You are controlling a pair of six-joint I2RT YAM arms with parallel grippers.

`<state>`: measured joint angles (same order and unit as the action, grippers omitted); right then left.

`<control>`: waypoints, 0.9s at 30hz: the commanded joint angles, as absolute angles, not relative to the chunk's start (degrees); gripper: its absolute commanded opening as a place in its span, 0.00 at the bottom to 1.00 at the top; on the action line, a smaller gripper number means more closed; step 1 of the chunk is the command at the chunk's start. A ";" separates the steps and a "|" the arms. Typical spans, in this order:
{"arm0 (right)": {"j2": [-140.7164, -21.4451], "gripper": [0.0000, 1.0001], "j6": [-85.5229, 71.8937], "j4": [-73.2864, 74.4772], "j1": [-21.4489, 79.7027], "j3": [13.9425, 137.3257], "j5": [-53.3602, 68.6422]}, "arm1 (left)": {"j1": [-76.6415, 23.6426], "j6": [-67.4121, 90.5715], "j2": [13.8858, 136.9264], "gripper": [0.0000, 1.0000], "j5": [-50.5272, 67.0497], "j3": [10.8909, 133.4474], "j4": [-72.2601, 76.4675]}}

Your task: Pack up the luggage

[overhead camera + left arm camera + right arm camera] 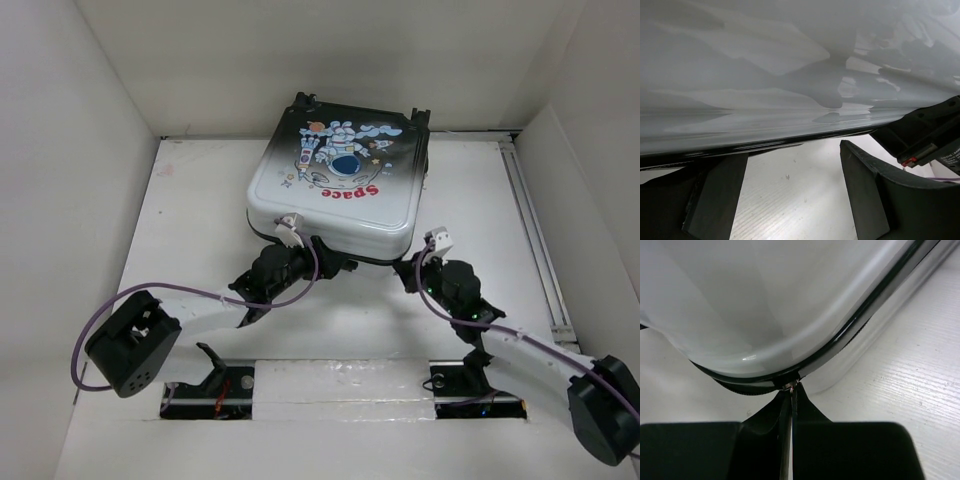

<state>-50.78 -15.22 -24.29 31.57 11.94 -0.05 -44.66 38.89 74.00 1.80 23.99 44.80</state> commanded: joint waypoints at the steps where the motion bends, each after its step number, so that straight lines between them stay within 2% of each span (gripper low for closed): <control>1: -47.21 0.00 -17.04 -33.84 32.86 11.60 -1.41 | -44.82 39.37 73.73 0.70 2.29 24.95 47.64; 12: -40.78 0.00 -23.20 -7.66 51.23 16.52 -11.69 | -45.35 41.57 81.82 0.69 2.81 34.01 48.25; 18: -44.46 0.00 -23.82 -5.19 55.19 22.40 -9.93 | -45.87 42.71 83.58 0.69 3.34 34.54 48.87; 23: -56.15 0.00 -21.54 -4.84 56.34 28.99 -9.14 | -47.02 43.24 84.81 0.69 2.81 35.07 50.10; 27: -54.07 0.00 -21.53 -4.04 57.04 30.24 -13.52 | -47.02 43.77 85.34 0.69 3.34 35.07 50.62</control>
<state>-57.06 -21.17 -1.08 53.78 27.18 -19.86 -47.55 41.10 83.42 5.78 31.35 47.48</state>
